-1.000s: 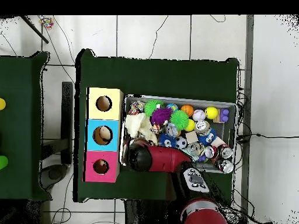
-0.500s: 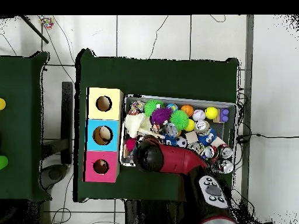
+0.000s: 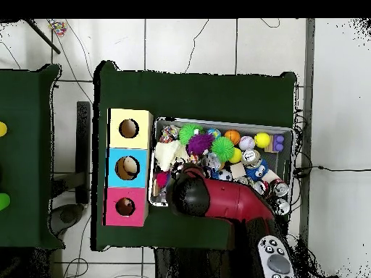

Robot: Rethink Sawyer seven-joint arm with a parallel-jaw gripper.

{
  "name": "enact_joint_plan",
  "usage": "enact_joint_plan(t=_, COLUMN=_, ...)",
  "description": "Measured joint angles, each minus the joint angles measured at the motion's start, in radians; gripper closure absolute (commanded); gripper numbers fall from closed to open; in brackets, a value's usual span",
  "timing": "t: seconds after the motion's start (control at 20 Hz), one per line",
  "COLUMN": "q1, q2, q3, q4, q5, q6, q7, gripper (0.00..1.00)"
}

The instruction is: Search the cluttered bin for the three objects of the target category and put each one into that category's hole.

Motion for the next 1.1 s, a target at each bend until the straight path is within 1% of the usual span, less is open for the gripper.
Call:
enact_joint_plan(t=0.35, q1=-0.002, q2=-0.072, q3=0.0, q4=0.024, q5=-0.002, q6=0.001, q7=0.0, gripper=1.0)
enact_joint_plan(t=0.55, q1=0.016, q2=-0.086, q3=-0.013, q4=0.031, q5=-0.003, q6=0.001, q7=0.0, gripper=1.0)
enact_joint_plan(t=0.65, q1=0.032, q2=-0.087, q3=-0.024, q4=0.031, q5=-0.003, q6=0.001, q7=0.0, gripper=1.0)
enact_joint_plan(t=0.7, q1=0.063, q2=-0.087, q3=-0.042, q4=0.031, q5=-0.003, q6=0.001, q7=0.0, gripper=1.0)
enact_joint_plan(t=0.9, q1=0.112, q2=-0.087, q3=-0.069, q4=0.032, q5=-0.003, q6=0.001, q7=0.0, gripper=1.0)
enact_joint_plan(t=1.1, q1=0.149, q2=-0.087, q3=-0.077, q4=0.042, q5=-0.003, q6=0.001, q7=0.0, gripper=1.0)
